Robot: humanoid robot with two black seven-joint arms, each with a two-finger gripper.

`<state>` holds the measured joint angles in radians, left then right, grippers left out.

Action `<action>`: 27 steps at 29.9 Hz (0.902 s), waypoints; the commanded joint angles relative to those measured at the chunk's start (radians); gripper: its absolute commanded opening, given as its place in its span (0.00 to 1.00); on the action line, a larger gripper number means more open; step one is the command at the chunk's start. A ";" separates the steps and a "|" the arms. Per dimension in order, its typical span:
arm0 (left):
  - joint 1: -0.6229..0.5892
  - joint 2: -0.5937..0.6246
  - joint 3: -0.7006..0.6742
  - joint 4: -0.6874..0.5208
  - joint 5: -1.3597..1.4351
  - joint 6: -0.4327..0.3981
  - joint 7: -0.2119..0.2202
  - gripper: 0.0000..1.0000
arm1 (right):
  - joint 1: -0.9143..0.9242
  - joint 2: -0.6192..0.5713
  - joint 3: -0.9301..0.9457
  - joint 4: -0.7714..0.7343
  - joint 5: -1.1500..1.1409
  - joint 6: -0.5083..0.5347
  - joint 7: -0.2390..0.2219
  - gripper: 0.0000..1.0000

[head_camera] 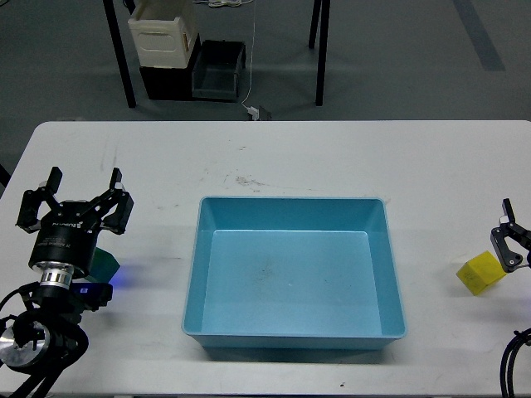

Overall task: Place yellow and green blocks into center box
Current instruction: 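Move the right gripper toward the yellow cube beside the tray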

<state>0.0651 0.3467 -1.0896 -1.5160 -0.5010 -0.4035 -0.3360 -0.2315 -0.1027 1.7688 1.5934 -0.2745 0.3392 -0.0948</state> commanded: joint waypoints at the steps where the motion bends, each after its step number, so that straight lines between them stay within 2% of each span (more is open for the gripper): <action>1: -0.001 -0.005 -0.001 0.003 -0.002 0.000 0.000 1.00 | 0.066 -0.145 0.031 -0.003 -0.268 -0.003 0.001 1.00; 6: -0.002 -0.029 -0.001 0.017 -0.002 -0.001 0.000 1.00 | 0.184 -0.359 0.012 -0.006 -0.567 -0.069 0.000 0.99; 10: -0.002 -0.031 -0.001 0.017 -0.002 0.002 0.000 1.00 | 0.273 -0.504 -0.060 -0.012 -0.794 -0.046 0.020 0.99; 12: -0.002 -0.032 -0.001 0.019 -0.002 0.002 0.000 1.00 | 0.322 -0.583 -0.135 -0.013 -0.906 -0.039 0.085 0.99; 14: -0.002 -0.031 -0.001 0.019 -0.002 0.002 0.000 1.00 | 0.398 -0.667 -0.230 -0.036 -1.043 -0.039 0.183 0.99; 16: -0.002 -0.031 -0.001 0.020 -0.002 0.002 -0.001 1.00 | 0.499 -0.736 -0.360 -0.090 -1.172 -0.039 0.320 0.99; 18: -0.002 -0.031 -0.004 0.020 -0.002 0.002 -0.001 1.00 | 0.614 -0.779 -0.510 -0.140 -1.241 -0.039 0.475 0.99; 20: -0.002 -0.031 -0.007 0.020 -0.002 0.002 -0.001 1.00 | 0.732 -0.813 -0.677 -0.171 -1.266 -0.039 0.584 0.99; 22: -0.001 -0.031 -0.009 0.020 -0.002 0.002 -0.001 1.00 | 0.822 -0.883 -0.825 -0.171 -1.266 -0.039 0.584 0.99; 25: -0.001 -0.031 -0.010 0.020 -0.002 0.002 -0.001 1.00 | 0.926 -1.050 -1.024 -0.162 -1.282 -0.037 0.584 0.99; 27: -0.001 -0.032 -0.009 0.026 -0.002 0.002 -0.001 1.00 | 0.978 -1.106 -1.133 -0.151 -1.336 -0.037 0.584 0.99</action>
<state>0.0642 0.3159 -1.0988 -1.4955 -0.5032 -0.4019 -0.3377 0.6663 -1.1120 0.7959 1.4297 -1.5553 0.3018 0.4867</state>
